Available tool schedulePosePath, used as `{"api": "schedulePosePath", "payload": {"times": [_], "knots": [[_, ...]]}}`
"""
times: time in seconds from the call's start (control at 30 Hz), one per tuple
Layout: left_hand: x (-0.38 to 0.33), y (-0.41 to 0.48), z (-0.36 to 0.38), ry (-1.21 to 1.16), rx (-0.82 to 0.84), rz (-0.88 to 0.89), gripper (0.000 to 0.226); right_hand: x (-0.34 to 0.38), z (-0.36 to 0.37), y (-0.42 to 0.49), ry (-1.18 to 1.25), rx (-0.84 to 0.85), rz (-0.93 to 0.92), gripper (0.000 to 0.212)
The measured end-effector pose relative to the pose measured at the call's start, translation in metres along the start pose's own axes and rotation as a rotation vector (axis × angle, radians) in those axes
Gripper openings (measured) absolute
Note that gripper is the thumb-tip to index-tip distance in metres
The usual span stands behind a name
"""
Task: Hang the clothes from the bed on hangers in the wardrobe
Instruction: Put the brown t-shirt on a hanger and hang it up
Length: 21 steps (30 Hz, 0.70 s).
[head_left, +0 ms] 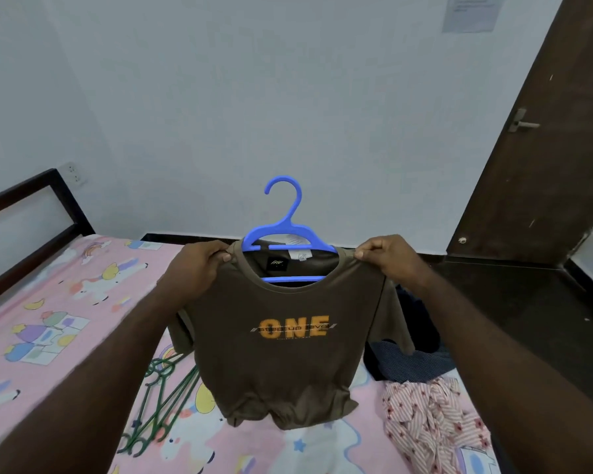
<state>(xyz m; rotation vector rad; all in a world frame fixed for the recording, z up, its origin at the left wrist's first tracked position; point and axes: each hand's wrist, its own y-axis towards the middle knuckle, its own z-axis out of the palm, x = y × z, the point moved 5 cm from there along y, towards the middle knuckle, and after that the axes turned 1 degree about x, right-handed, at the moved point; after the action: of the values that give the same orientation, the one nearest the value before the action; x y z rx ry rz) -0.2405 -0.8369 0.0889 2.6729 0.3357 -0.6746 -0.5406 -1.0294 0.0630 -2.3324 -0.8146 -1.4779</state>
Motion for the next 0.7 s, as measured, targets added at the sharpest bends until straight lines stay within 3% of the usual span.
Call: {"api": "schedulePosePath", "payload": {"times": [0.1, 0.2, 0.3, 0.4, 0.5, 0.6, 0.7], "knots": [[0.002, -0.001, 0.000, -0.019, -0.023, -0.038, 0.013, 0.009, 0.002, -0.005, -0.130, -0.220, -0.126, 0.009], [0.008, -0.002, -0.006, -0.059, -0.072, -0.045, 0.012, 0.021, 0.007, -0.018, -0.166, -0.296, -0.257, 0.008], [0.010, -0.004, -0.011, -0.066, -0.073, -0.011, 0.014, 0.015, 0.003, -0.019, -0.152, -0.228, -0.270, 0.008], [0.008, -0.004, -0.017, -0.064, -0.102, 0.011, 0.018, -0.001, -0.009, -0.012, -0.034, -0.025, -0.124, 0.026], [0.006, -0.003, -0.022, -0.062, -0.108, 0.013, 0.018, -0.008, -0.019, -0.009, 0.055, 0.061, -0.049, 0.018], [0.005, -0.003, -0.021, -0.084, -0.097, 0.022, 0.031, -0.009, -0.025, -0.006, -0.034, -0.182, -0.051, 0.016], [0.008, -0.002, -0.017, -0.095, -0.115, 0.000, 0.025, -0.006, -0.024, -0.010, -0.189, -0.465, -0.107, 0.014]]}}
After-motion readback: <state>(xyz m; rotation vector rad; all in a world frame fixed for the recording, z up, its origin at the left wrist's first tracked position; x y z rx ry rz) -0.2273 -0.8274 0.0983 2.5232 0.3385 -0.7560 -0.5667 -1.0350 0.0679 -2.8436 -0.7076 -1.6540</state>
